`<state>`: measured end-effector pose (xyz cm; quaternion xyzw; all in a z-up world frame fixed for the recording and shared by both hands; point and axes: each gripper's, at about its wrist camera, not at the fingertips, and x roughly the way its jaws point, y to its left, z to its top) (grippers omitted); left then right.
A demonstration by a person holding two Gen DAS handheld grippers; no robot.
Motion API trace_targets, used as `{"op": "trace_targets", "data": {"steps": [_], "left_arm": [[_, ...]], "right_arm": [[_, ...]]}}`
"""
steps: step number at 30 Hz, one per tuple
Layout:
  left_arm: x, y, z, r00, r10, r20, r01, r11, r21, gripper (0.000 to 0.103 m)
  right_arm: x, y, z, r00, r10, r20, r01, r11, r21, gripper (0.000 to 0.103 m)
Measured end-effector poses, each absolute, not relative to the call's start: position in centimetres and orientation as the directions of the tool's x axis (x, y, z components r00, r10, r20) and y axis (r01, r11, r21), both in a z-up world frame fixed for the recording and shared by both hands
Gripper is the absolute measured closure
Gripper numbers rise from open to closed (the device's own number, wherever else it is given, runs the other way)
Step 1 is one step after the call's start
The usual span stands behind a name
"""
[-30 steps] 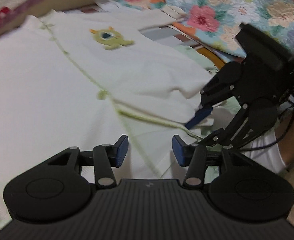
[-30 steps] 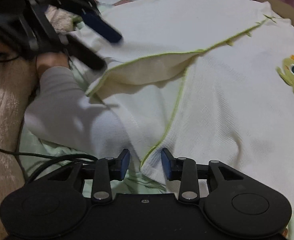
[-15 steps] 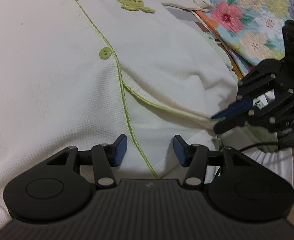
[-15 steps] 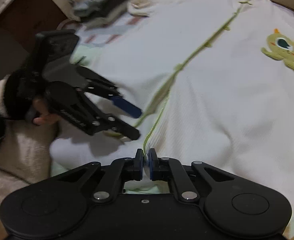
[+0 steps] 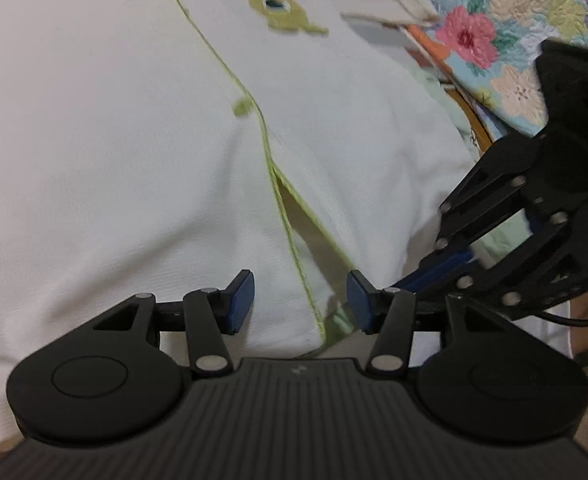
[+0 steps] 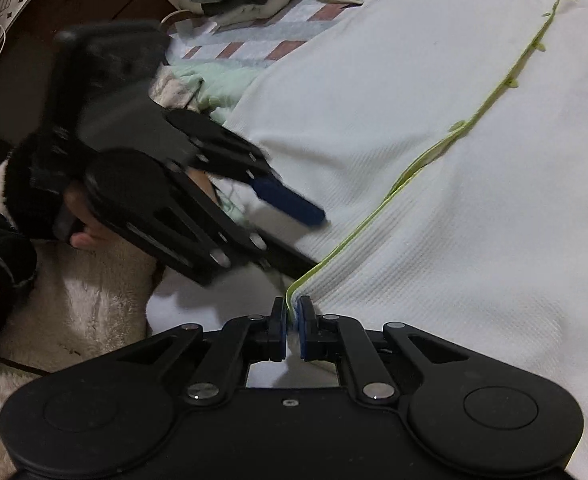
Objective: Fold clothes
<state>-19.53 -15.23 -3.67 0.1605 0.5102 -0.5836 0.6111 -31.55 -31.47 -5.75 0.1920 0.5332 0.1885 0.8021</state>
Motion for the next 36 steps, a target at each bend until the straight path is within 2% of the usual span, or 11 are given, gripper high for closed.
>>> {"op": "trace_targets", "data": {"steps": [5, 14, 17, 18, 20, 22, 26, 29, 31, 33, 36], "left_arm": [[-19.1, -16.0, -2.3, -0.179, -0.663, -0.727, 0.870, 0.237, -0.431, 0.050], [-17.6, -20.7, -7.9, -0.281, -0.496, -0.822, 0.811, 0.335, -0.480, 0.050], [-17.8, -19.5, -8.1, -0.292, -0.472, -0.832, 0.813, 0.335, -0.476, 0.051], [-17.7, -18.9, -8.0, -0.291, -0.473, -0.832, 0.808, 0.345, -0.479, 0.050], [-16.5, -17.5, -7.5, -0.290, -0.495, -0.819, 0.767, 0.391, -0.508, 0.050], [-14.7, -15.9, -6.3, -0.269, -0.551, -0.790, 0.726, 0.422, -0.542, 0.050], [-10.0, -12.7, -2.2, -0.114, -0.638, -0.762, 0.749, 0.449, -0.488, 0.044], [-6.2, -10.4, 0.7, 0.026, -0.670, -0.742, 0.765, 0.491, -0.416, 0.039], [-3.8, -8.9, 1.8, 0.116, -0.669, -0.734, 0.753, 0.541, -0.374, 0.036], [-1.5, -7.3, 2.6, 0.175, -0.669, -0.722, 0.721, 0.587, -0.369, 0.036], [0.9, -5.0, 3.9, 0.258, -0.674, -0.692, 0.677, 0.637, -0.368, 0.036]], "right_arm": [[-30.8, -30.8, -6.8, 0.351, 0.524, -0.776, -0.084, 0.843, 0.531, 0.095], [-32.5, -29.3, -4.0, 0.350, 0.672, -0.653, -0.355, 0.740, 0.571, 0.088], [-31.8, -29.1, -3.6, 0.356, 0.627, -0.693, -0.349, 0.777, 0.524, 0.075], [-31.5, -29.6, -3.5, 0.381, 0.616, -0.689, -0.332, 0.787, 0.520, 0.083], [-30.4, -30.9, -3.5, 0.376, 0.658, -0.652, -0.300, 0.752, 0.587, 0.085], [-30.0, -31.3, -2.7, 0.421, 0.658, -0.624, -0.288, 0.749, 0.596, 0.078], [-29.4, -32.1, -0.4, 0.599, 0.540, -0.591, -0.197, 0.815, 0.545, 0.066], [-28.7, -31.4, 1.0, 0.667, 0.345, -0.660, -0.031, 0.898, 0.439, 0.063], [-28.9, -29.3, 2.5, 0.648, 0.317, -0.692, -0.091, 0.935, 0.343, 0.074], [-28.6, -28.4, 4.6, 0.656, 0.235, -0.717, -0.077, 0.966, 0.246, 0.064], [-27.8, -25.9, 6.9, 0.667, 0.203, -0.717, -0.108, 0.978, 0.177, 0.058]]}}
